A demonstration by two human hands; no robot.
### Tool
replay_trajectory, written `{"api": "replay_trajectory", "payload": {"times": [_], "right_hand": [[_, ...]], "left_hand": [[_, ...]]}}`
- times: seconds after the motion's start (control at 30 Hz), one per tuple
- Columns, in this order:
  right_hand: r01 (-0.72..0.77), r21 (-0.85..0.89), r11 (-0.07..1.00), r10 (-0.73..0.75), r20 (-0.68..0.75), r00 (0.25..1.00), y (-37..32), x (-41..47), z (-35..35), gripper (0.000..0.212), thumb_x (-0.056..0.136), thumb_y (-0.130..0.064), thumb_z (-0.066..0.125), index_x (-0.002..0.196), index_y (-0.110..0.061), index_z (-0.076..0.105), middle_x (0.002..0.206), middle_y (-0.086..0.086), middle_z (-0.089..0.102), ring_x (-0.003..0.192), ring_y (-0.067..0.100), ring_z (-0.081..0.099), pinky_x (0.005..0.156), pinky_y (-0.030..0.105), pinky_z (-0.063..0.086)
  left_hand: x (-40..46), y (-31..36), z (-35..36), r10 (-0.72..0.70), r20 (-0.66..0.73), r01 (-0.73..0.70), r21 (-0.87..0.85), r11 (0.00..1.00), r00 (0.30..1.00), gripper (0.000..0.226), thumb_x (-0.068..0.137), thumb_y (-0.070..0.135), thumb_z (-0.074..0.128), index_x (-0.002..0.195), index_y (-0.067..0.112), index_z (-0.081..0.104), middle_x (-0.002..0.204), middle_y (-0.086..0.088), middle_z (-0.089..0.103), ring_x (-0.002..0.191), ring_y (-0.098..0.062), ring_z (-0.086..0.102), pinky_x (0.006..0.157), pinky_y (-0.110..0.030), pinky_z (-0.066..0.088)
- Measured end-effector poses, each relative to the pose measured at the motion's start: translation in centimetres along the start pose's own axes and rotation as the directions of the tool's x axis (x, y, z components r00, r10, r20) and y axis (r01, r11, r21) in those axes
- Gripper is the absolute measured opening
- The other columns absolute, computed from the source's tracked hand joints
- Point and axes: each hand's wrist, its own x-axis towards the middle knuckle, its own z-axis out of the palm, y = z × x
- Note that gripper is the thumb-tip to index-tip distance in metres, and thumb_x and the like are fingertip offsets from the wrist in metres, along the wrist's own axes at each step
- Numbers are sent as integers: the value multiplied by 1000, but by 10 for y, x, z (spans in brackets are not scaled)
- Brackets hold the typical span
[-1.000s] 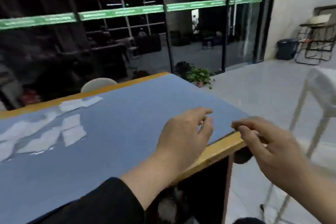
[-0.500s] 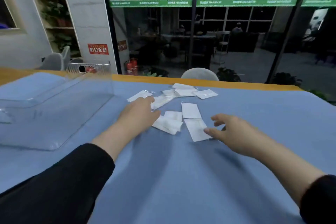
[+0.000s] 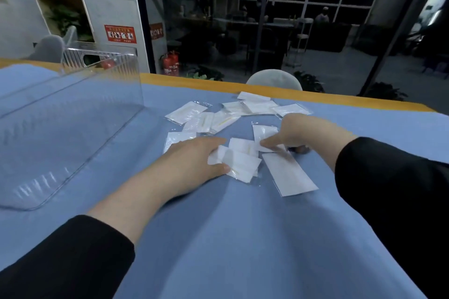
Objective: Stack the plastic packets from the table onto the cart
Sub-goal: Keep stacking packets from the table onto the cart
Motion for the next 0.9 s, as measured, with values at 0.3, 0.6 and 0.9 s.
{"api": "replay_trajectory", "payload": {"times": [0.3,0.6,0.9], "right_hand": [[8,56,998,-5,-66,998,5,3,-6,48,92,-52,64,105,-6,61,104,12,67,94,31,64,90,41,55],[79,107,991,-95,157,983,48,-26,2,50,73,-51,83,96,-9,70,84,8,76,70,21,68,79,35,61],[-20,213,977,2,87,996,31,-30,18,54,68,-40,90,105,-5,71,97,15,76,85,31,74,85,39,59]], "left_hand": [[-1,-2,-3,24,-18,-24,4,1000,1000,53,96,54,55,146,39,43,141,15,51,129,-17,48,100,-32,40],[2,13,0,-34,9,33,116,993,999,65,95,62,53,152,35,36,152,4,40,139,-21,39,110,-38,32],[5,9,7,11,-62,-23,-184,983,998,59,97,27,63,148,43,40,110,12,58,111,-21,54,106,-40,42]]}}
